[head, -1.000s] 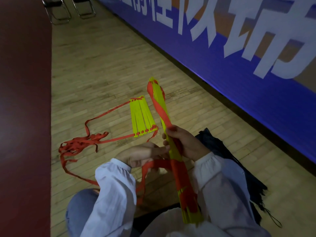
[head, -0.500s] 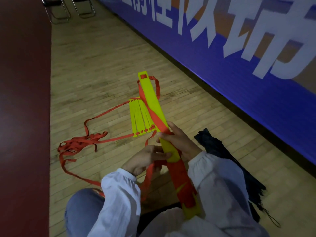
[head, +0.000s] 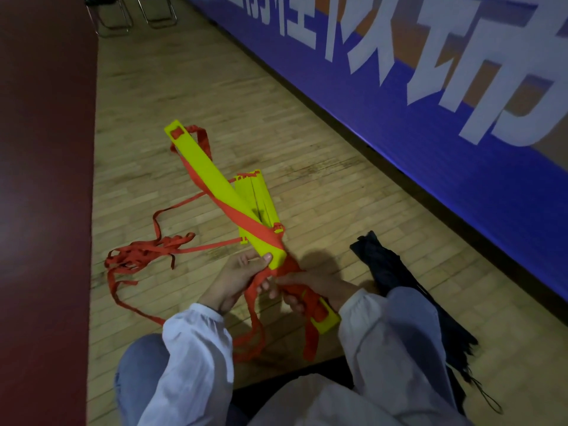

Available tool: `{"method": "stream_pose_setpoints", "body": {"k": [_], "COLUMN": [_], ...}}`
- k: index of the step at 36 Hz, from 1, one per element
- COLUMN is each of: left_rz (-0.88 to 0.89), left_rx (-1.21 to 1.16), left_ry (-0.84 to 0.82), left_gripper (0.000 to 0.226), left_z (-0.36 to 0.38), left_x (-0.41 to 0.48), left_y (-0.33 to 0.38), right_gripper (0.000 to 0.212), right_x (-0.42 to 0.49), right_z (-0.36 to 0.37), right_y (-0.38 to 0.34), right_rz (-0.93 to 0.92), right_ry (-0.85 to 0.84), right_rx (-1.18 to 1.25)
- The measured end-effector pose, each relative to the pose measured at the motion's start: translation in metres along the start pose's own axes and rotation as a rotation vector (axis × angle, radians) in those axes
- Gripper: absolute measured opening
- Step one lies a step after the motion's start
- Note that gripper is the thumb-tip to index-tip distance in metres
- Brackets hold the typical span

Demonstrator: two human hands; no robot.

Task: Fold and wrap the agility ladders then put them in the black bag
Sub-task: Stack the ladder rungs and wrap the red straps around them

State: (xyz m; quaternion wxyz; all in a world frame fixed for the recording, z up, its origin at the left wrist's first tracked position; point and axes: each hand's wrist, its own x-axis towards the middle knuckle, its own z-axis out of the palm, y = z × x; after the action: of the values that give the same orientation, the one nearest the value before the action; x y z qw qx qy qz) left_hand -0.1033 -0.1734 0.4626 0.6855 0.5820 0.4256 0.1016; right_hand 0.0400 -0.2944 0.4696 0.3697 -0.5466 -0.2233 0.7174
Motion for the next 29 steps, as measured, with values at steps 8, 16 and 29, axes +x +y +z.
{"method": "stream_pose_setpoints", "body": {"k": [8,16,29], "left_rz": [-0.026,-0.119,0.016], "left_rx": [0.168,0.039,0.147], "left_ry": [-0.212,-0.198,0.278], "left_gripper": [0.032,0.044,0.053], "left_z": [-0.011,-0.024,0.011], "left_x": [-0.016,-0.021,-0.025], "left_y": [0.029,0.029,0.032], "right_gripper": [0.019,0.016,0.017], "right_x": [0.015,0.022,0.024], "right_z": [0.003,0.006,0.015], "right_y": [0.003,0.003,0.004], "right_rz": [-0.063,-0.099,-0.15], "right_ry": [0.125,0.224,0.285], "right_rx": [-0.297,-0.372,-0.319]}}
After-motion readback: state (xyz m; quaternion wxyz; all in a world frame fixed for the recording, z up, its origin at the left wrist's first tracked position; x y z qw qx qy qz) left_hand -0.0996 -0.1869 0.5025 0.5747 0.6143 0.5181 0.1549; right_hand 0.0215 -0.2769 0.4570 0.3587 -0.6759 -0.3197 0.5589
